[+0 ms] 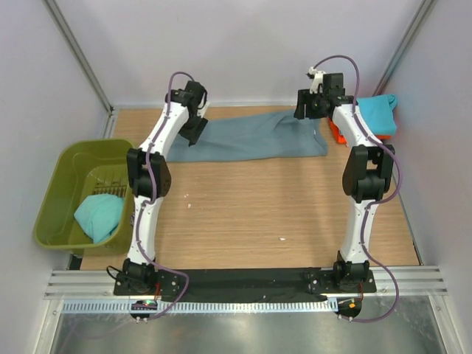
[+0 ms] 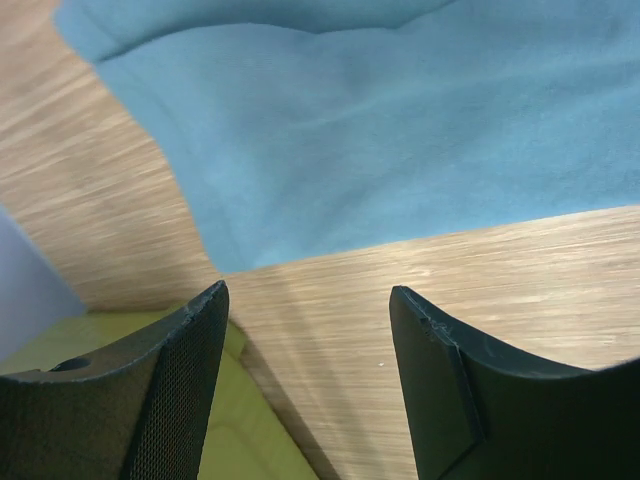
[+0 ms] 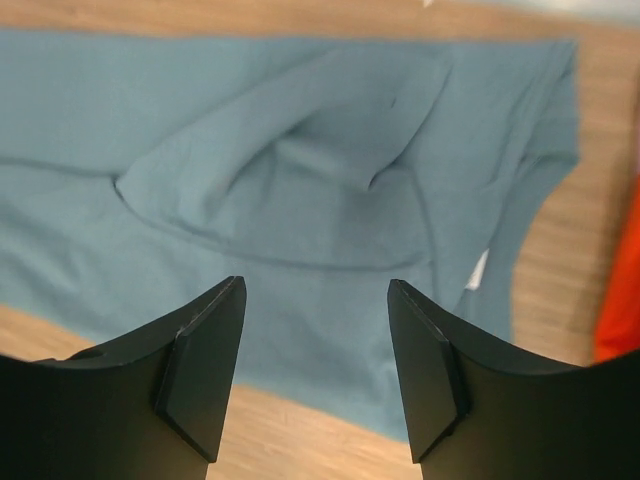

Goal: Fold and stack the t-shirts
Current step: Fold the tshirt

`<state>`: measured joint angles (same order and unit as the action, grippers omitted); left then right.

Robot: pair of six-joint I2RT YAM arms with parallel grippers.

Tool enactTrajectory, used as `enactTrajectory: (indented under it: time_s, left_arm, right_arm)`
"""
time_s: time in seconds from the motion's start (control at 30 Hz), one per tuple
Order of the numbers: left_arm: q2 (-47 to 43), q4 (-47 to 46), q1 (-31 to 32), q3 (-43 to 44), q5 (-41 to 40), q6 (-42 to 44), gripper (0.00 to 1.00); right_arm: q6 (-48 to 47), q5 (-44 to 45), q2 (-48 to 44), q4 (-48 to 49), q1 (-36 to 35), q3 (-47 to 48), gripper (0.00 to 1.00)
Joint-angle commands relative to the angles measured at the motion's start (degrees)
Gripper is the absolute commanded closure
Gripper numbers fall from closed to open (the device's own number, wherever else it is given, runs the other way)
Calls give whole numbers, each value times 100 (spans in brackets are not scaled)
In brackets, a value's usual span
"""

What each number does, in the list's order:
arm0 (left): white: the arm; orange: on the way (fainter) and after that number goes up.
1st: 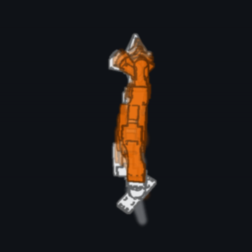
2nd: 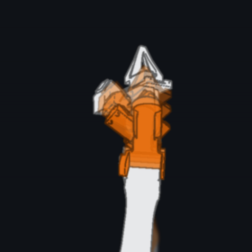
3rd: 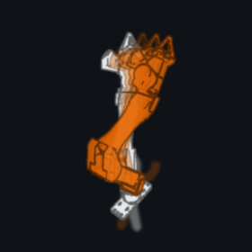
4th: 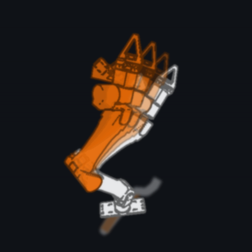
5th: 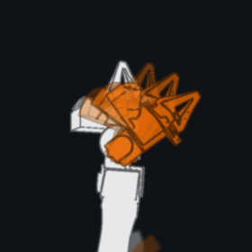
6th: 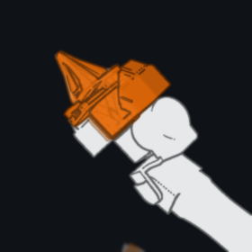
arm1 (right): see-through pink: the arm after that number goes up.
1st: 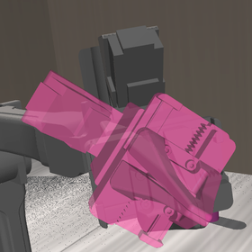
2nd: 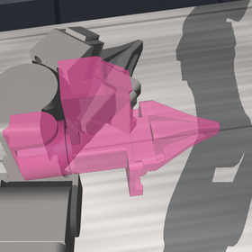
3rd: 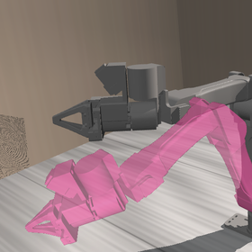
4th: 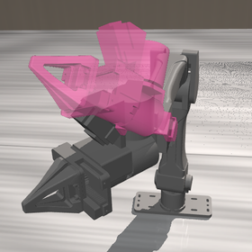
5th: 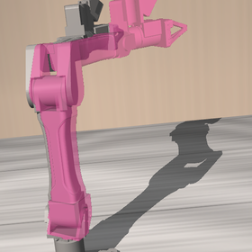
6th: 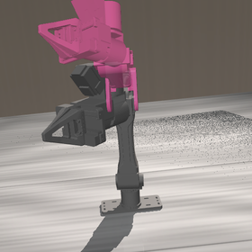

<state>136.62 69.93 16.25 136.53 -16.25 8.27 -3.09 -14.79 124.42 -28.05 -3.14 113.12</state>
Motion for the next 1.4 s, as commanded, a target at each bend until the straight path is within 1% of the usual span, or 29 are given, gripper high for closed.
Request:
enactTrajectory:
  time_s: [0.0,0.07,0.2,0.3,0.43,0.63,0.8,0.83,0.9,0.93,0.97,1.03,1.23,1.37]
  left_arm:
    - [216,170,-184,-91,315,-133,33]
    - [286,179,-201,-152,499,-116,33]
    - [392,231,-236,-363,605,-186,34]
    - [471,223,-306,-478,632,-221,33]
    - [585,267,-386,-610,606,-247,33]
    - [726,267,-474,-680,544,-317,34]
    - [814,284,-526,-724,526,-344,34]
    - [814,319,-526,-724,535,-344,33]
    - [709,346,-544,-882,561,-344,34]
    - [630,354,-535,-961,596,-353,34]
    - [542,337,-544,-1162,605,-353,34]
    - [252,337,-553,-1365,632,-388,34]
    - [-363,469,-544,-2015,878,-405,34]
    - [-714,382,-544,-1991,1027,-423,36]
  right_arm:
    - [300,-551,-164,-253,59,-587,35]
    - [134,-570,-164,-349,120,-703,35]
    - [37,-455,-85,-394,252,-739,34]
    - [-7,-385,12,-394,533,-695,34]
    - [-147,-306,144,-403,612,-721,34]
    - [-323,-279,249,-490,683,-1020,34]
    - [-508,-516,293,-684,692,-1204,39]
    - [-517,-516,276,-727,692,-1239,41]
    - [-534,-499,223,-745,709,-1380,60]
    - [-526,-499,188,-754,727,-1467,80]
    - [-500,-482,127,-754,753,-1529,87]
    - [-499,-455,56,-798,840,-1652,99]
    - [-490,-297,-304,-833,1008,-1986,99]
    - [-543,-113,-445,-868,1061,-2127,98]
